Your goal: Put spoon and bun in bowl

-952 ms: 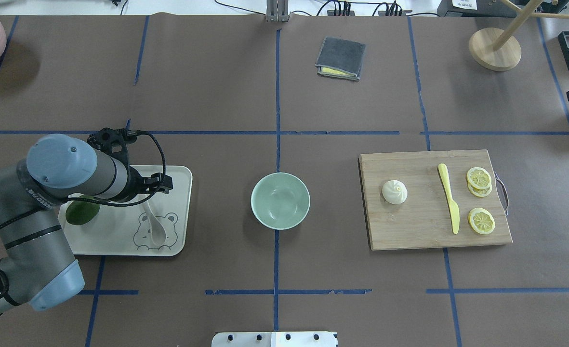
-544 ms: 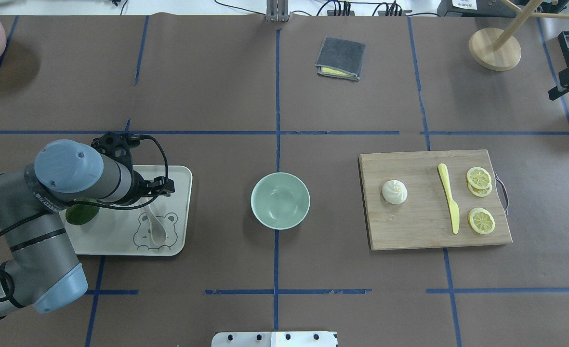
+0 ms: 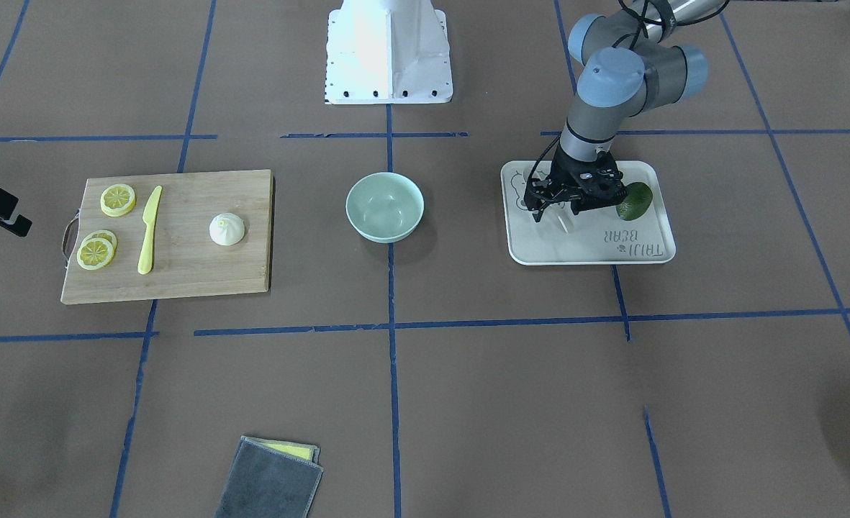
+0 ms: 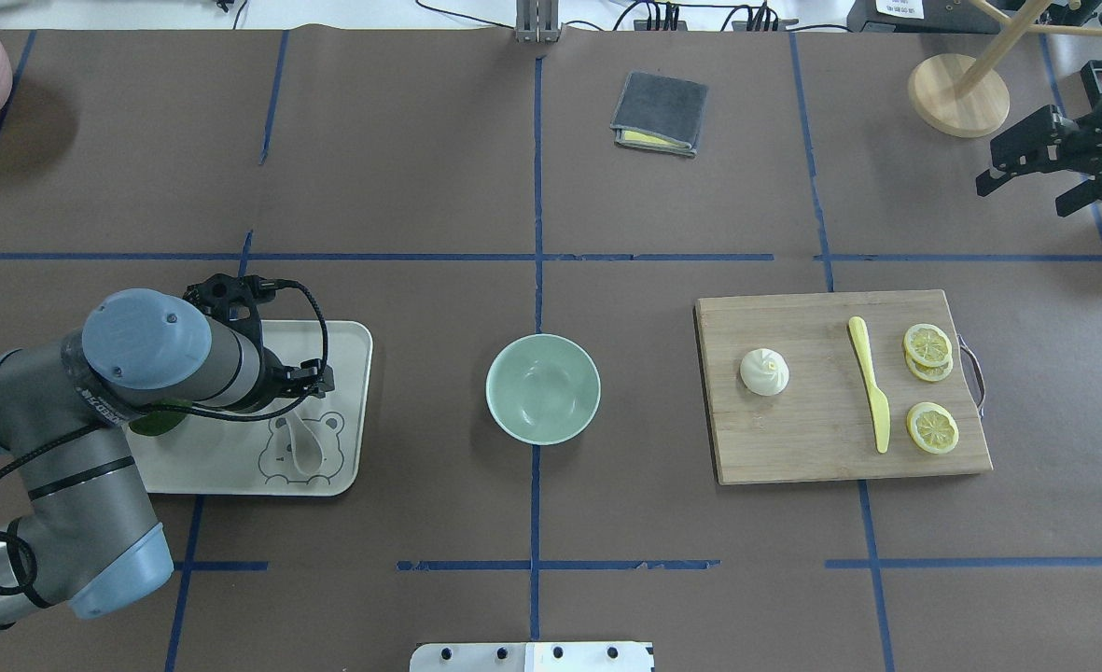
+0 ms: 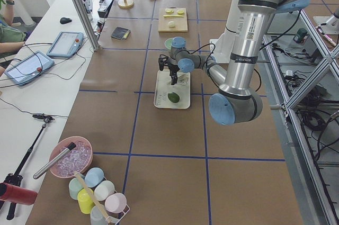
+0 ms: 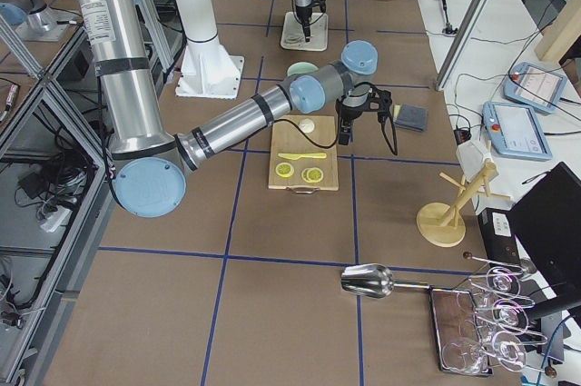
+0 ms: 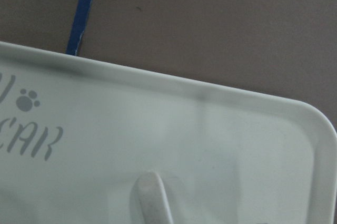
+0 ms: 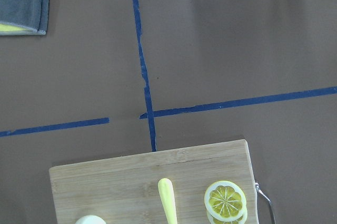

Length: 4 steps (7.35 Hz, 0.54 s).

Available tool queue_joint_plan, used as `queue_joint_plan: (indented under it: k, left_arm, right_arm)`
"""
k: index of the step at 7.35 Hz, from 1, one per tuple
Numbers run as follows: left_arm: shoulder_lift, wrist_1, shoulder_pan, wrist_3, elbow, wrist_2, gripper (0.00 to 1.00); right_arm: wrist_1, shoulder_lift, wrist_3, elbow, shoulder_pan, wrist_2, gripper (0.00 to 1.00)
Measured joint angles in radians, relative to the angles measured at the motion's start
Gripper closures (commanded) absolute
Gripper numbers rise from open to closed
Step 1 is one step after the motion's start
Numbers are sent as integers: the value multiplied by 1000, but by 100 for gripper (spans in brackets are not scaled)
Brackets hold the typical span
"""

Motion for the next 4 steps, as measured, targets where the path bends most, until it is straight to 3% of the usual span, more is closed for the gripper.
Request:
queue_joint_plan:
  k: [3, 4]
  left_arm:
    - [1, 1, 0, -1, 0, -1, 58]
    - [1, 2, 1, -1, 1, -2, 74]
  right_arm:
    - [0, 23, 35, 1, -31, -31, 0]
    - [0, 29, 45, 1, -39, -43, 0]
